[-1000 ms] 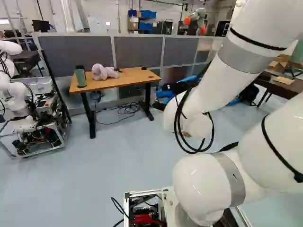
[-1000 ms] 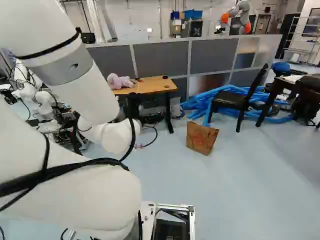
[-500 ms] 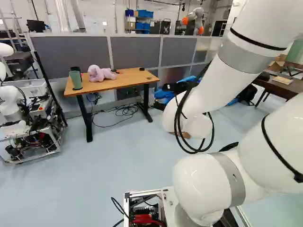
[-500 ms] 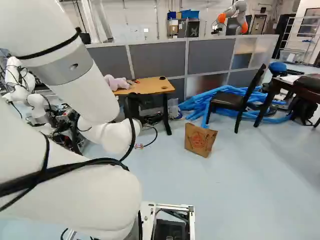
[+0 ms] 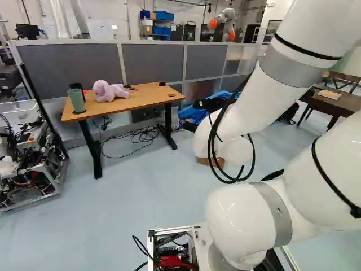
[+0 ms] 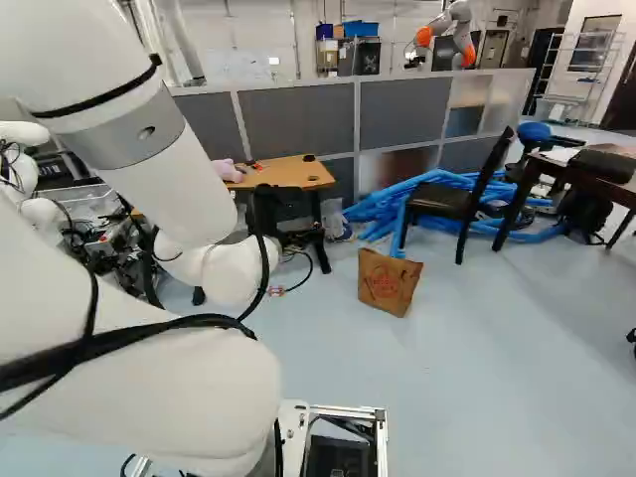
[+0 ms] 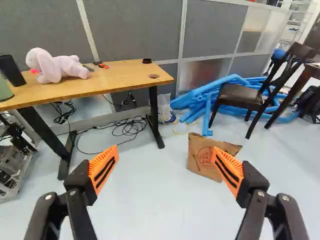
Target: Pick up the bag on the ground and place it on the table
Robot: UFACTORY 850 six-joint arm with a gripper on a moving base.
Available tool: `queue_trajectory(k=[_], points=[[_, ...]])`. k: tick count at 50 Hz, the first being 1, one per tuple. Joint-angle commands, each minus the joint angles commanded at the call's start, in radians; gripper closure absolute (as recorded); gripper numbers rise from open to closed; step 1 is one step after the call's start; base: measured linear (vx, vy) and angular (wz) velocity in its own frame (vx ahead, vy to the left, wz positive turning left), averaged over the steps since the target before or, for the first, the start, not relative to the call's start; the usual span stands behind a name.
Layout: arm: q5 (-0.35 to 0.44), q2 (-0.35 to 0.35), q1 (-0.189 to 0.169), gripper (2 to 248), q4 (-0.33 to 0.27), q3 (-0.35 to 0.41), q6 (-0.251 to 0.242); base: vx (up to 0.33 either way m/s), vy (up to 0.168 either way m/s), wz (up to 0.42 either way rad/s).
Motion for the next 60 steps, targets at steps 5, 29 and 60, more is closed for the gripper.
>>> queue_trajectory(k=[5, 29, 60], points=[[0.000, 0.000, 0.000, 3, 0.000, 0.000, 0.000, 0.119, -0.044, -0.243], [0.000, 0.000, 0.000, 3, 0.000, 0.000, 0.000, 0.126, -0.055, -0.266], [0.000, 0.000, 0.000, 3, 0.000, 0.000, 0.000, 0.135, -0.097, -0.270]])
